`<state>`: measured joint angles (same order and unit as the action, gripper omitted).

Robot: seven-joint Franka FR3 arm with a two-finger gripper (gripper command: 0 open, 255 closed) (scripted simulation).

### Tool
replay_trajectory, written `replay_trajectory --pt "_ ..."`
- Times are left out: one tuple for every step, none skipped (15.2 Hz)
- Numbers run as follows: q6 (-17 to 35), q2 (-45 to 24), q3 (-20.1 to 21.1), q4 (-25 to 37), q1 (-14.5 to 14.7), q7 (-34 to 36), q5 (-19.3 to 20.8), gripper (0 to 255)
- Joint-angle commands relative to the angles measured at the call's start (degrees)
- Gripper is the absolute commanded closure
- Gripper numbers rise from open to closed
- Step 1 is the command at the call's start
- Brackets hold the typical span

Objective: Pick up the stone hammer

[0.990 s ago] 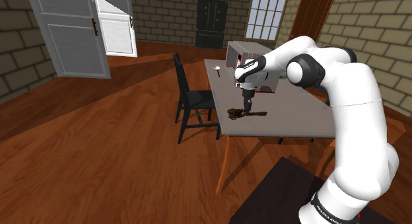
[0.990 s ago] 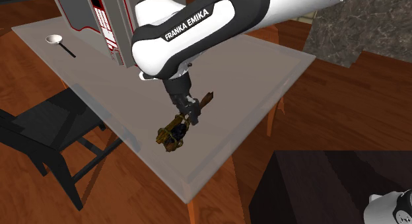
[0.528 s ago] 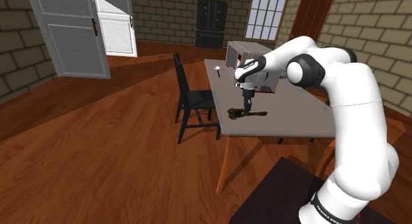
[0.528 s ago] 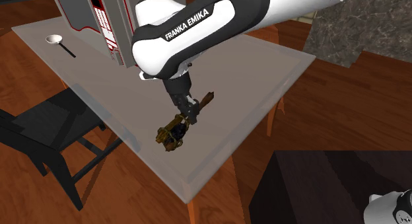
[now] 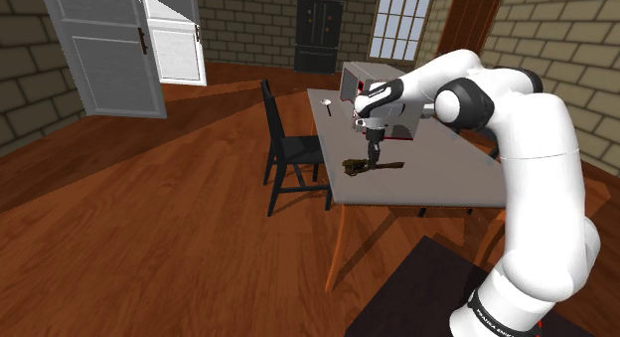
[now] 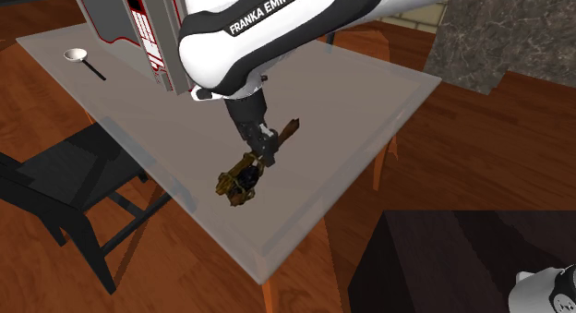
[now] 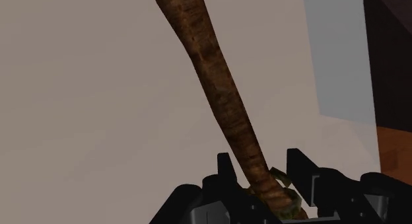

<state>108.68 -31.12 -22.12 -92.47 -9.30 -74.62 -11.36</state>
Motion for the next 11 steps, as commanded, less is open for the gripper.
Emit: replay_trajectory --pt "-1.3 0.7 -0.2 0.6 0.1 0.2 0.3 255" --pt "-1.9 1.1 -0.2 0.9 0.1 0.3 0.4 255" --pt "-2.5 1.4 -0.3 1.2 0.2 0.3 0.6 255" --pt "-3.1 1.7 -0.4 1.5 0.2 0.4 0.7 255" --pt "-3.7 2.0 -0.4 1.9 0.2 0.5 0.8 255" --pt "-4.3 2.3 -0.5 2.2 0.2 0.6 0.9 255" --pt "-5.0 2.6 -0.6 2.6 0.2 0.6 1.0 255" --pt "-5.6 2.8 -0.6 3.0 0.3 0.7 1.2 255" --pt "-6.2 3.1 -0.7 3.4 0.3 0.8 1.3 255" --pt "-6.3 3.1 -0.7 3.4 0.3 0.8 1.3 255" --pt "-6.3 3.1 -0.7 3.4 0.3 0.8 1.3 255"
